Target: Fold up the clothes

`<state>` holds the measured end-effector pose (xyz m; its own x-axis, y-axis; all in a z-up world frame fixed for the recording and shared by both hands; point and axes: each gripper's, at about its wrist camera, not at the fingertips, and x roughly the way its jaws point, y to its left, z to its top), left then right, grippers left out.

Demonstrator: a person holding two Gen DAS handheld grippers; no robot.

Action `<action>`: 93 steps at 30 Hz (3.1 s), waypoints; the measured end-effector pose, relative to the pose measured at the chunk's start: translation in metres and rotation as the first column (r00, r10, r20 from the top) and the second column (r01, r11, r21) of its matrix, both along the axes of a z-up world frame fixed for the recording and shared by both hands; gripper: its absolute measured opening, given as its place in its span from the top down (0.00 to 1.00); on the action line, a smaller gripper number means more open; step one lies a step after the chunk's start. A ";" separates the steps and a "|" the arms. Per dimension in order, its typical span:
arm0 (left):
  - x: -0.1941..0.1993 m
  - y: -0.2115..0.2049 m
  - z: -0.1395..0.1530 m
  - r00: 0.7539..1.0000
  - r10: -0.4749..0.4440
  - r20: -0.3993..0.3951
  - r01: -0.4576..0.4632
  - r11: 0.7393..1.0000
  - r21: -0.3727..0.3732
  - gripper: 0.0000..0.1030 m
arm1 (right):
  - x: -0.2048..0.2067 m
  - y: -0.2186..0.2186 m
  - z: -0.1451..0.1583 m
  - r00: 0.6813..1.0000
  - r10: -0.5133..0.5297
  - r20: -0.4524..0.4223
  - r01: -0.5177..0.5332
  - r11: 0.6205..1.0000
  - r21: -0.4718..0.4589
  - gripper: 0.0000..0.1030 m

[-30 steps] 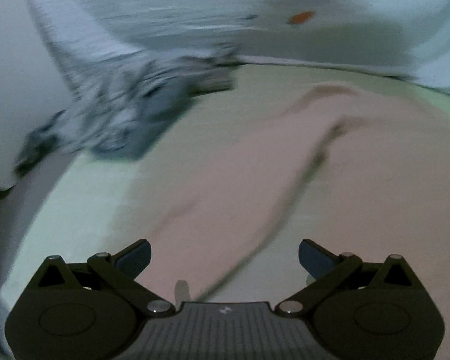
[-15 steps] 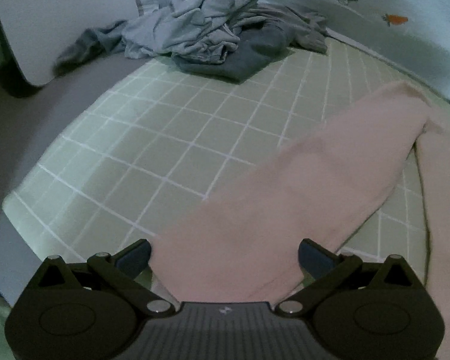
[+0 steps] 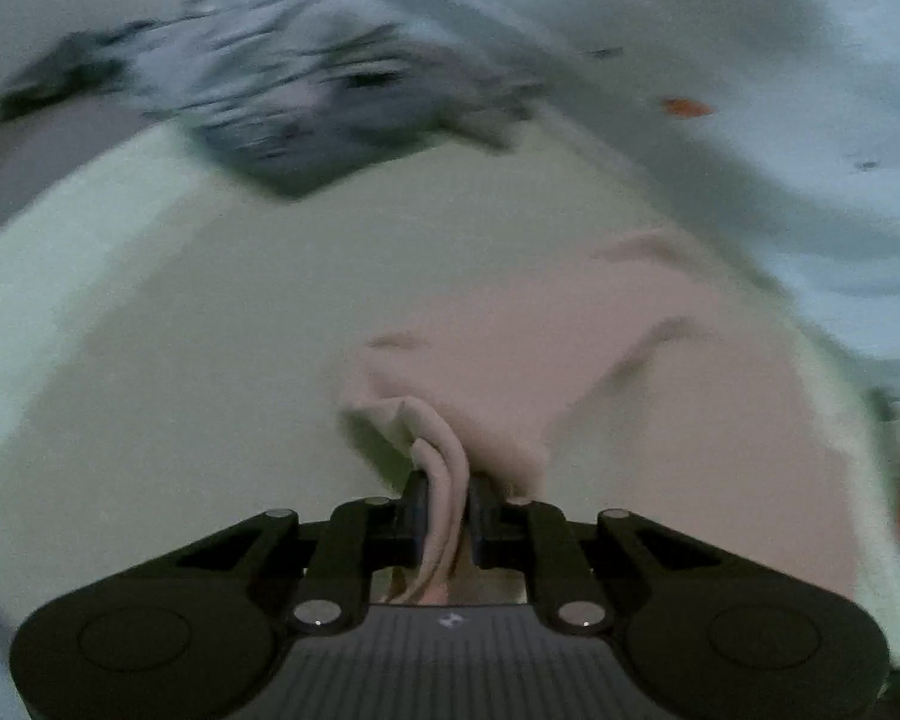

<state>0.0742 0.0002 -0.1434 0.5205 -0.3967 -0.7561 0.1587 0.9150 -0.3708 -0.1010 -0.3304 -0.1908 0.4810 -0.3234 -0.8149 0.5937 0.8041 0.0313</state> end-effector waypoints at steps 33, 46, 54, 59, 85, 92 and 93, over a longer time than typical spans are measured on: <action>-0.089 -0.159 -0.014 0.967 -0.149 -0.205 0.157 0.987 0.022 0.14 | 0.034 -0.057 0.020 0.942 0.312 0.121 -0.329 0.929 0.168 0.68; -0.130 -0.241 -0.020 0.952 0.248 -0.178 -0.228 0.966 0.126 0.06 | 0.052 -0.082 0.010 0.705 0.699 0.122 -0.708 0.702 0.070 0.92; -0.128 -0.287 -0.031 0.946 0.303 -0.117 -0.246 0.904 0.350 0.00 | 0.048 -0.110 0.021 0.601 0.776 0.193 -0.794 0.607 0.031 0.94; -0.128 -0.295 -0.033 0.929 0.355 -0.100 -0.289 0.871 0.398 0.00 | 0.054 -0.130 0.030 0.587 0.772 0.245 -0.795 0.606 -0.003 0.94; -0.109 -0.289 -0.029 0.922 0.354 -0.157 -0.265 0.872 0.411 0.00 | 0.050 -0.303 0.041 0.893 0.384 0.234 -0.318 0.907 -0.277 0.95; -0.107 -0.288 -0.031 0.926 0.345 -0.153 -0.259 0.875 0.410 0.00 | 0.046 -0.321 0.010 0.950 0.291 0.116 -0.261 0.939 -0.223 0.99; -0.107 -0.287 -0.032 0.927 0.345 -0.150 -0.259 0.875 0.410 0.00 | 0.043 -0.320 0.009 0.952 0.287 0.110 -0.259 0.941 -0.219 0.99</action>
